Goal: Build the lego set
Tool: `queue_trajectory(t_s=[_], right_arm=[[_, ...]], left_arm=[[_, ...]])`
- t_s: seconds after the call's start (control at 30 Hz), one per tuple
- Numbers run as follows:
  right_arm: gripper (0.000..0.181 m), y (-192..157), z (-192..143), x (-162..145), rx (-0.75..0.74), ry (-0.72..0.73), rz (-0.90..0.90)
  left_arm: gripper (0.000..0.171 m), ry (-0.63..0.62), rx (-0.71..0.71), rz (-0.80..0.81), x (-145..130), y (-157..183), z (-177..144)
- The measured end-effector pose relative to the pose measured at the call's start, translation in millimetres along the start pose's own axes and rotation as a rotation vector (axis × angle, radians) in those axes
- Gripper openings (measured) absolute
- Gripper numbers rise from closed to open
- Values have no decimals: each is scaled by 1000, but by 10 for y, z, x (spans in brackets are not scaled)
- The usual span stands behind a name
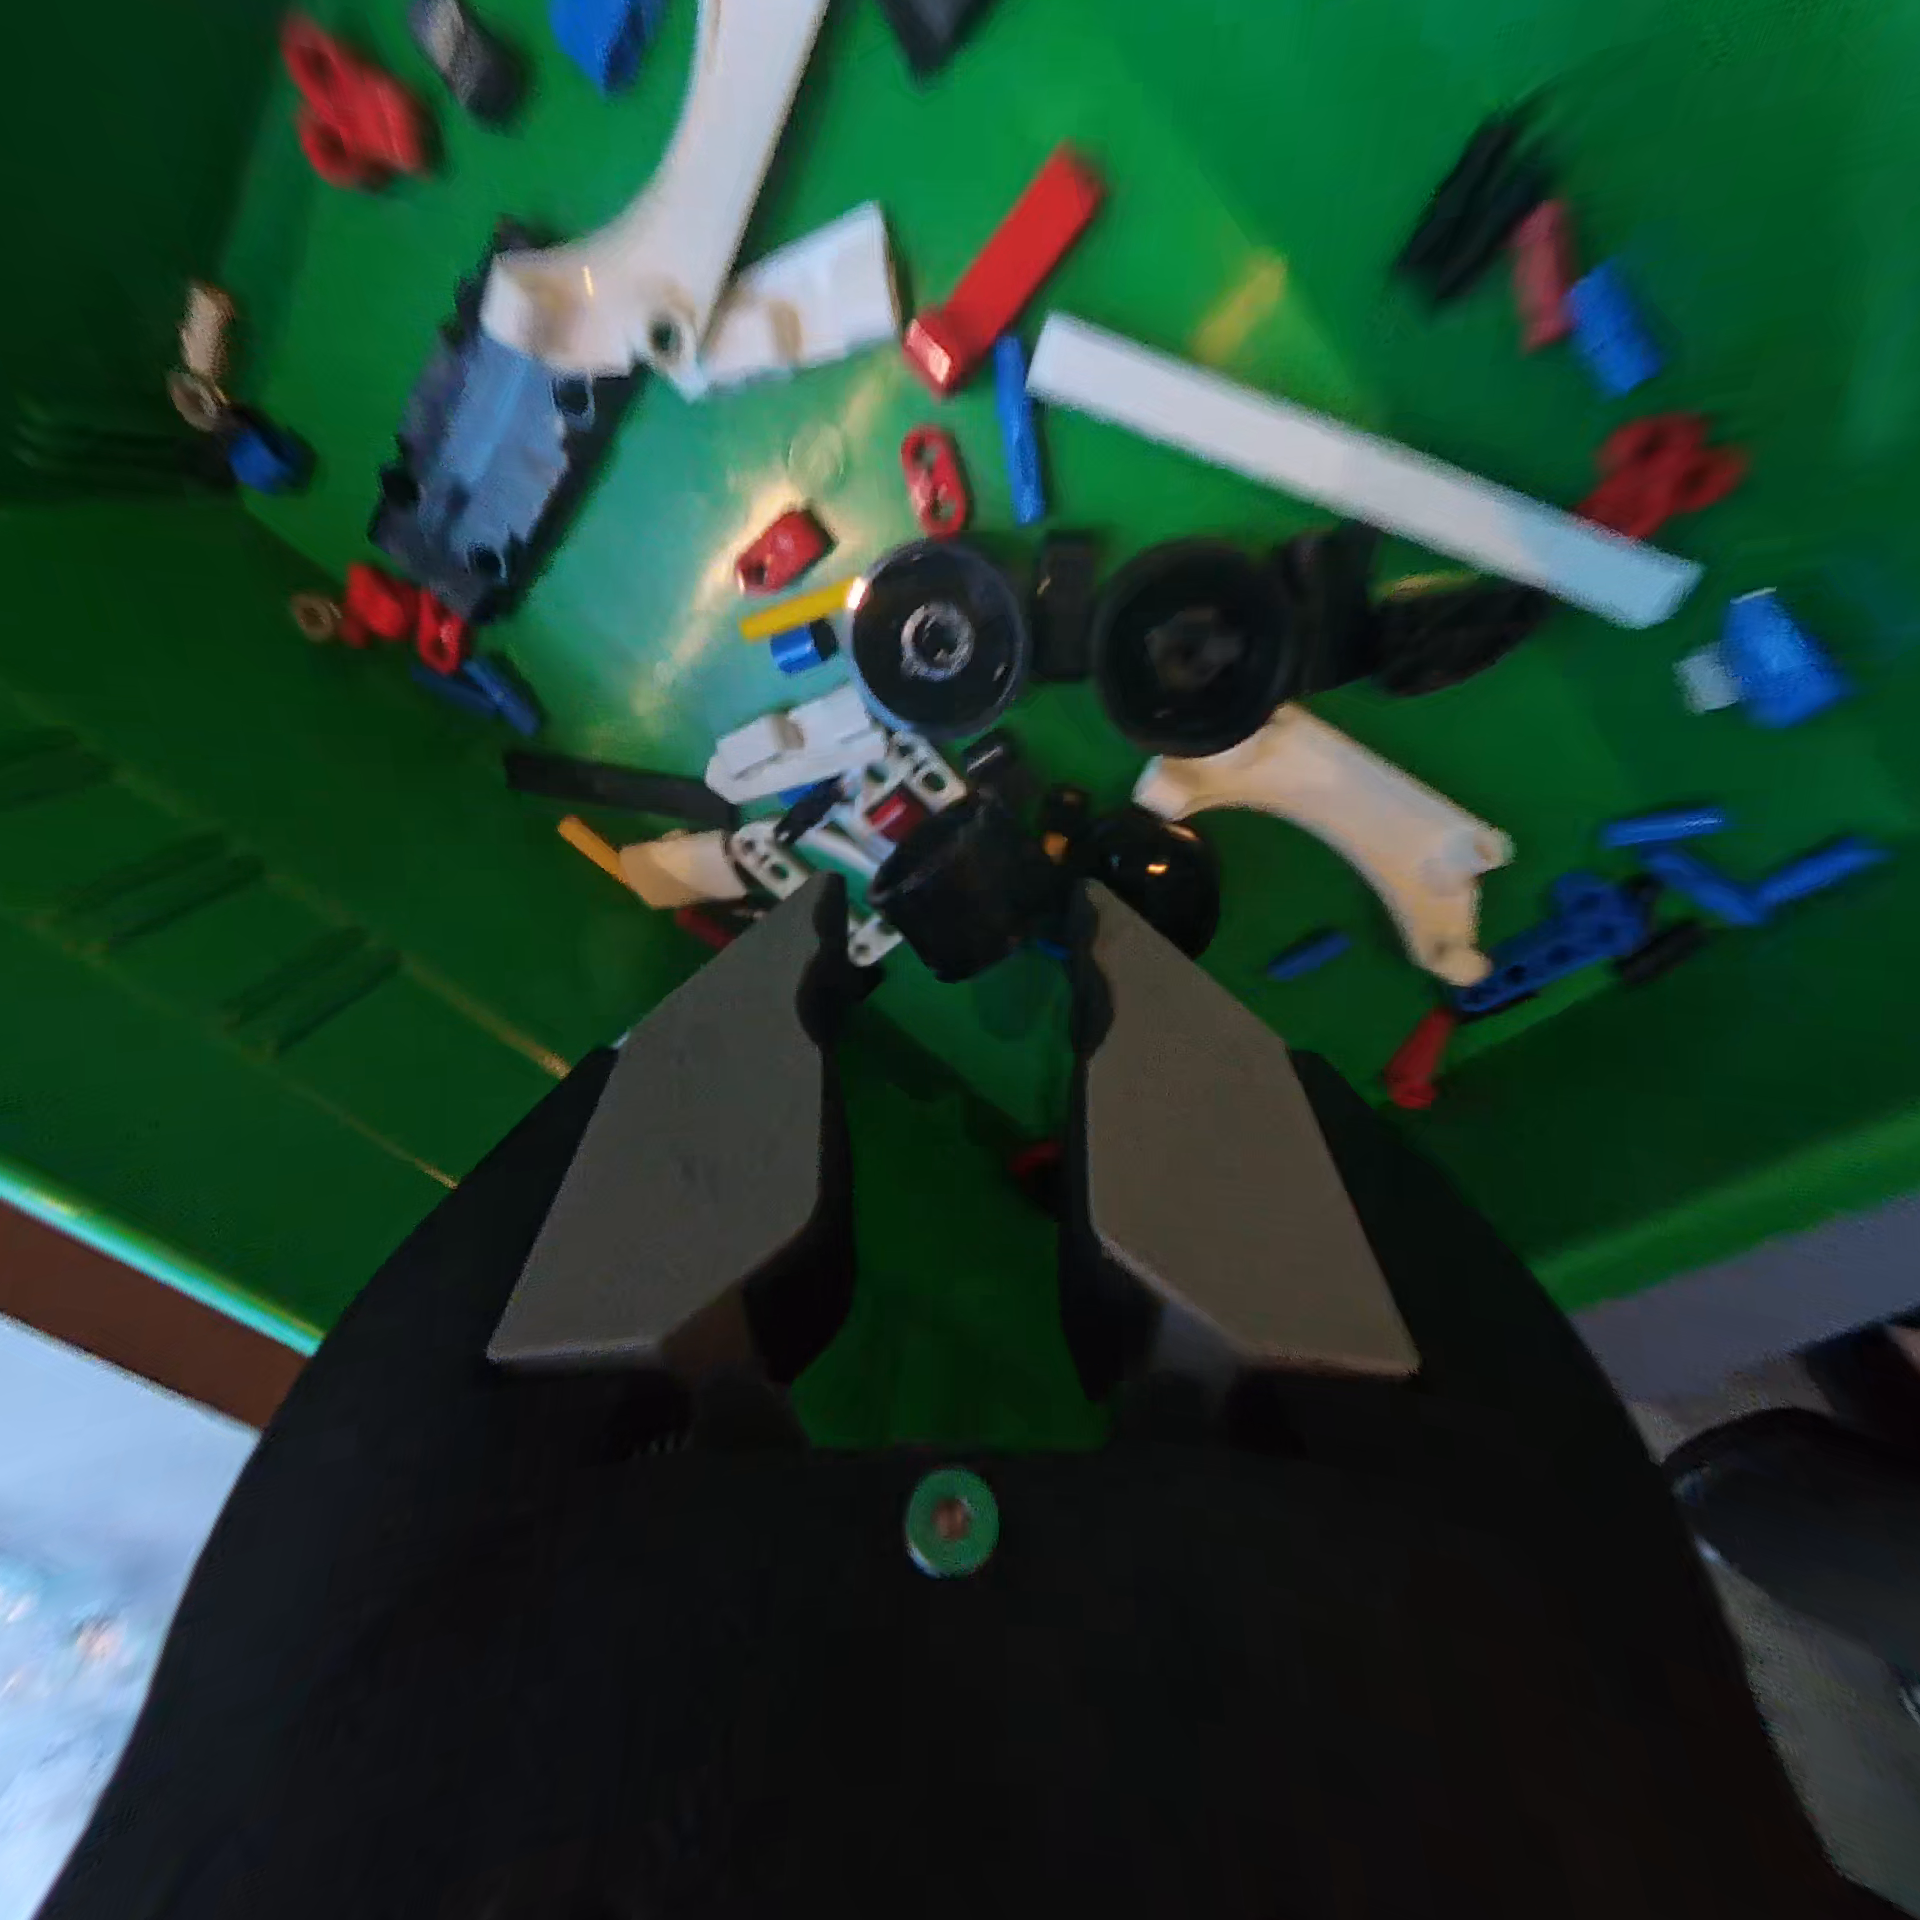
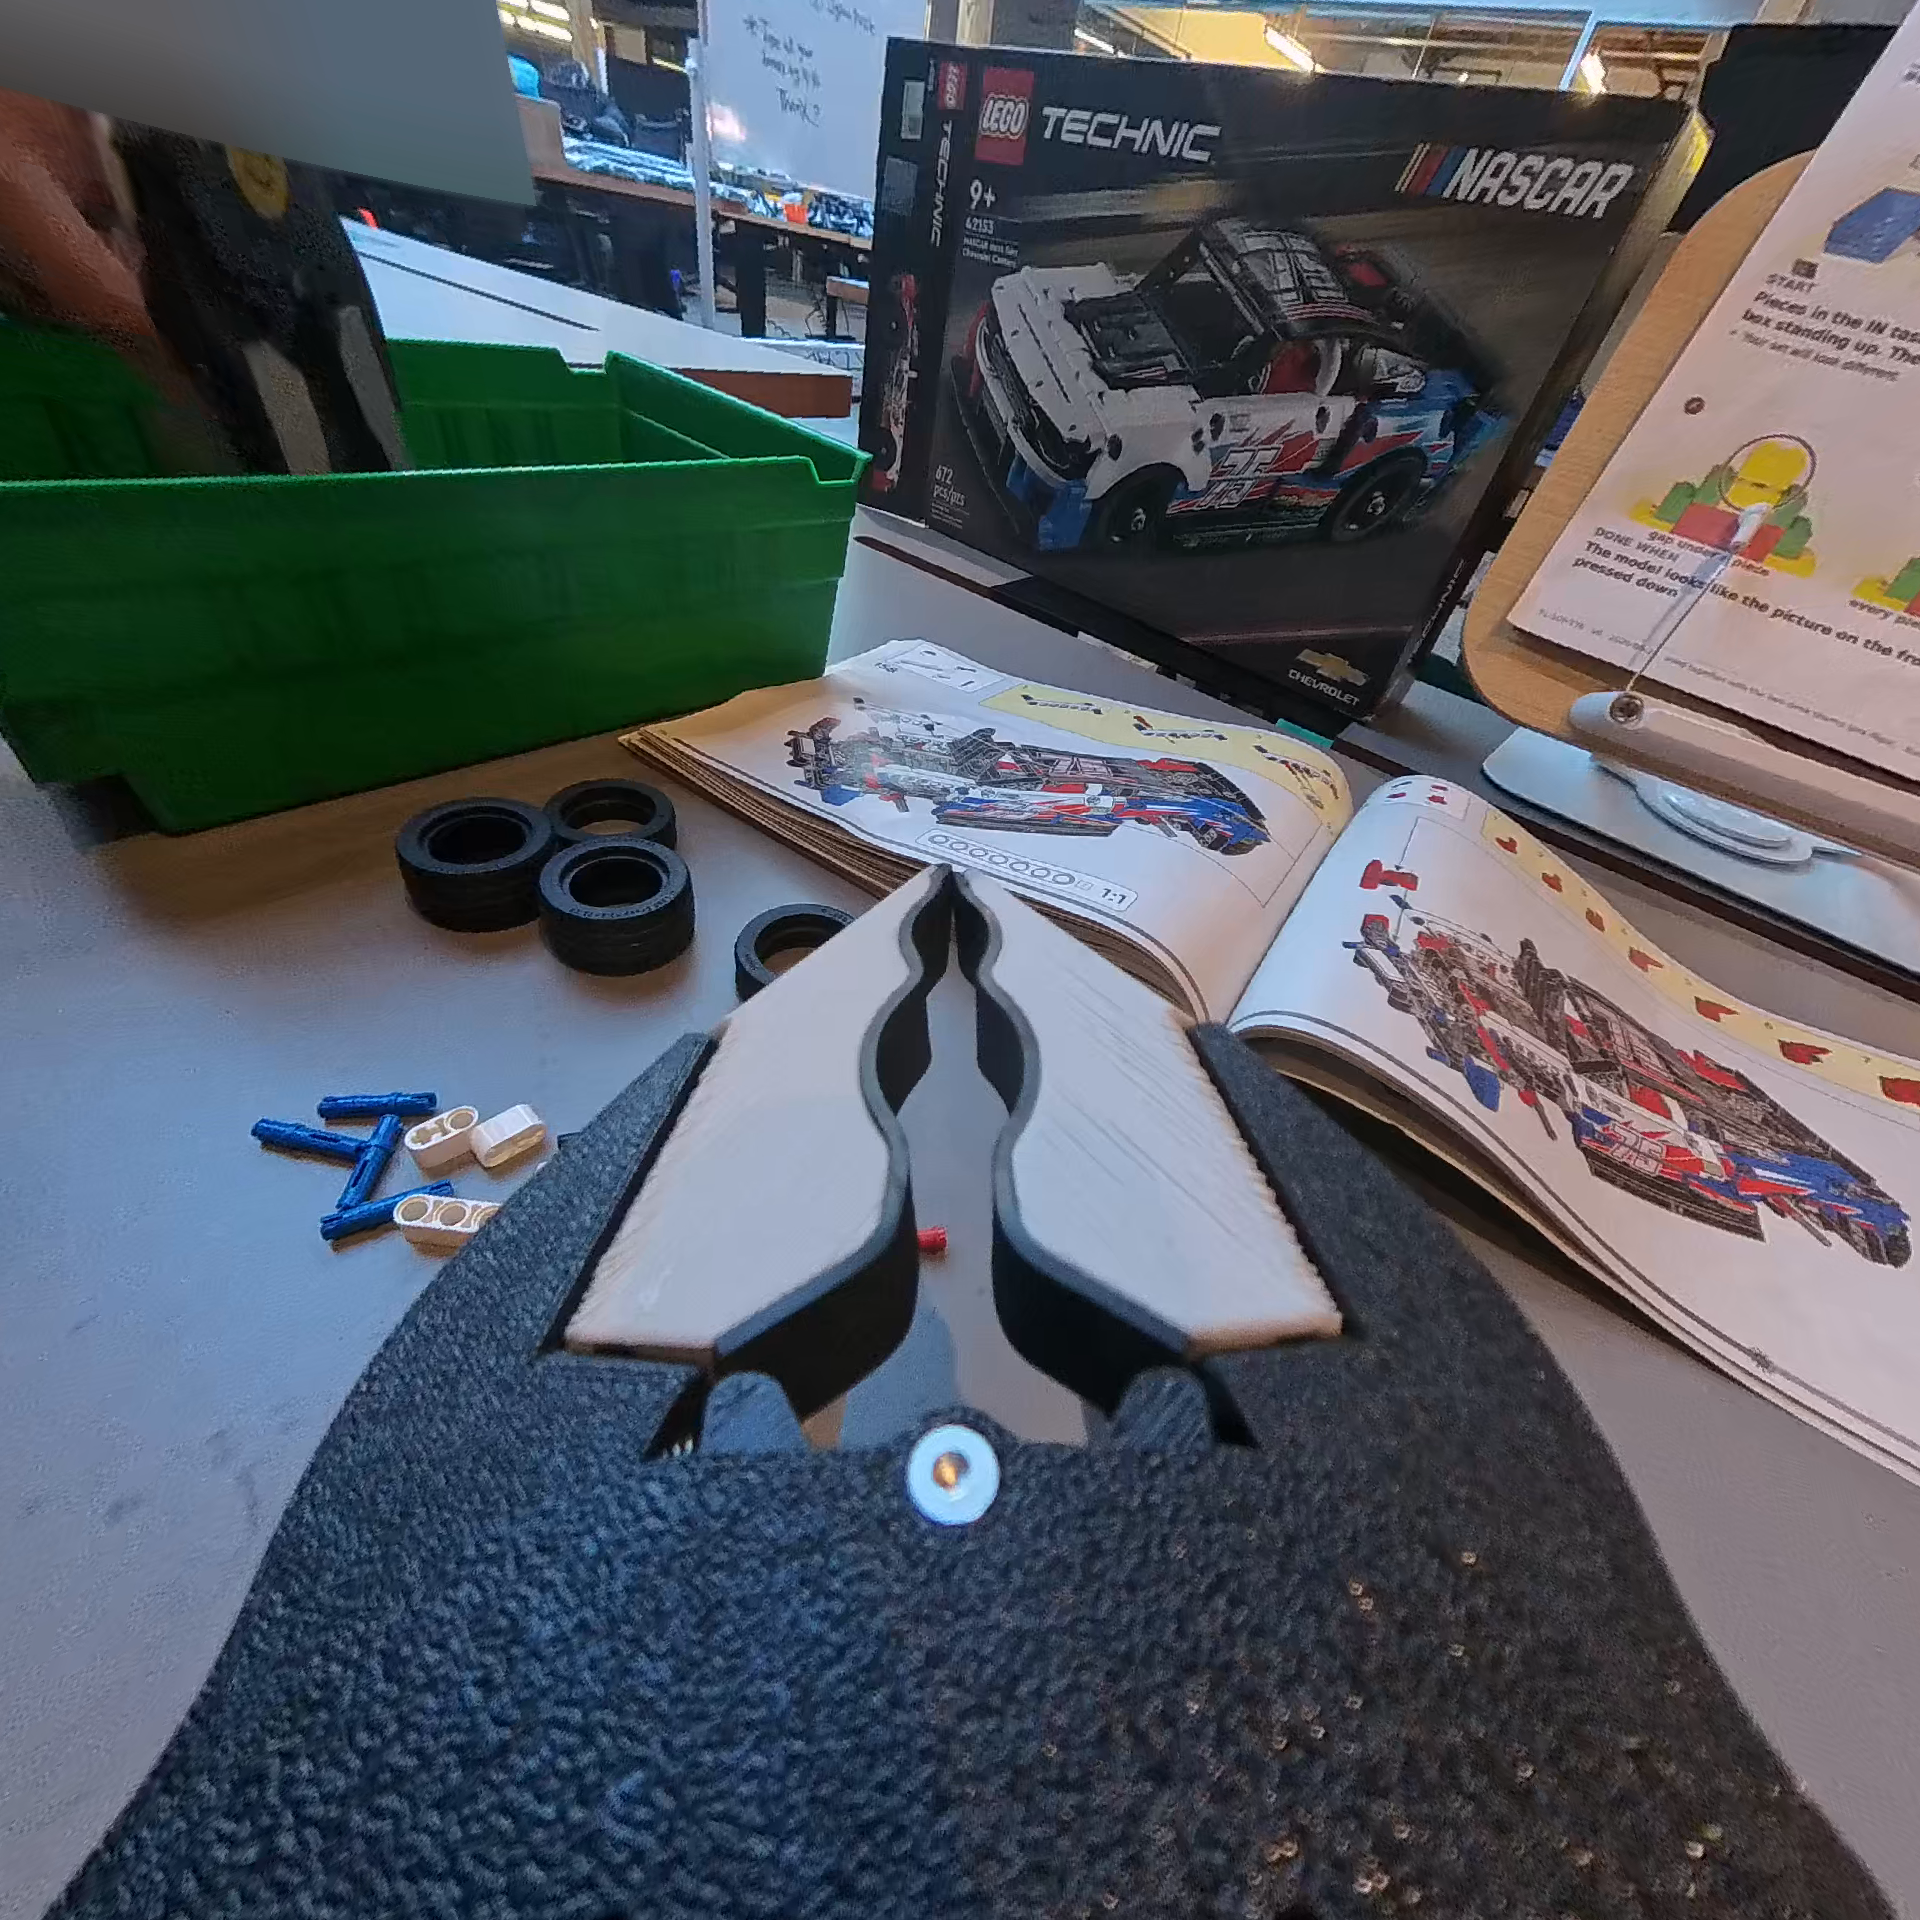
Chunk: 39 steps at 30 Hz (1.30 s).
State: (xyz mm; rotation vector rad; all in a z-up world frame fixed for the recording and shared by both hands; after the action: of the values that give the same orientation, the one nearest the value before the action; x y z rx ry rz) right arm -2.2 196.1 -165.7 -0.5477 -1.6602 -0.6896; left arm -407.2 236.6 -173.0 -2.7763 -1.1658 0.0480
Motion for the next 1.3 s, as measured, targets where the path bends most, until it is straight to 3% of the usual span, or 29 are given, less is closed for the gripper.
queue_trajectory(t_s=[0.07,0.13,0.23,0.4,0.63,0.8,0.87,1.0,1.13,1.3], right_arm=[[0,-1,5,2,2,3,-3],[0,-1,8,4,8,5,0],[0,8,5,10,19,16,13],[0,41,-18,19,28,39,48],[0,58,-31,22,40,53,72],[0,55,-33,23,45,55,73],[0,53,-30,22,48,53,75],[0,46,-27,21,50,52,70],[0,45,-31,22,50,54,70],[0,50,-33,23,55,57,79]], left_arm=[[35,-16,45,-17,6,-56,11],[35,-3,200,-24,-1,-201,-67],[35,114,118,-69,53,-196,-174],[35,126,243,-115,12,-296,-261],[36,119,175,-112,-108,-188,-263],[36,-36,-3,-78,-292,54,-181],[37,-41,-3,-48,-268,104,-141],[39,54,32,-121,-112,-79,-188],[28,139,39,-194,41,-301,-229],[22,40,-10,-221,117,-396,26]])
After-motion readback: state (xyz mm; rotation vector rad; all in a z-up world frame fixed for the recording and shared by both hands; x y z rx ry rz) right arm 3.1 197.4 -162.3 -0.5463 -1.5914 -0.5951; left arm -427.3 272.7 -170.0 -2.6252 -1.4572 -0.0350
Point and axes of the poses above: each gripper's, where its closed fingertips meet, z out along the fingers, x out of its top, y = z × x across the jaws, the point moved 8 cm from there along -z, back along the fingers, and after that the axes turned 1 degree about y, right-handed, at the moved point
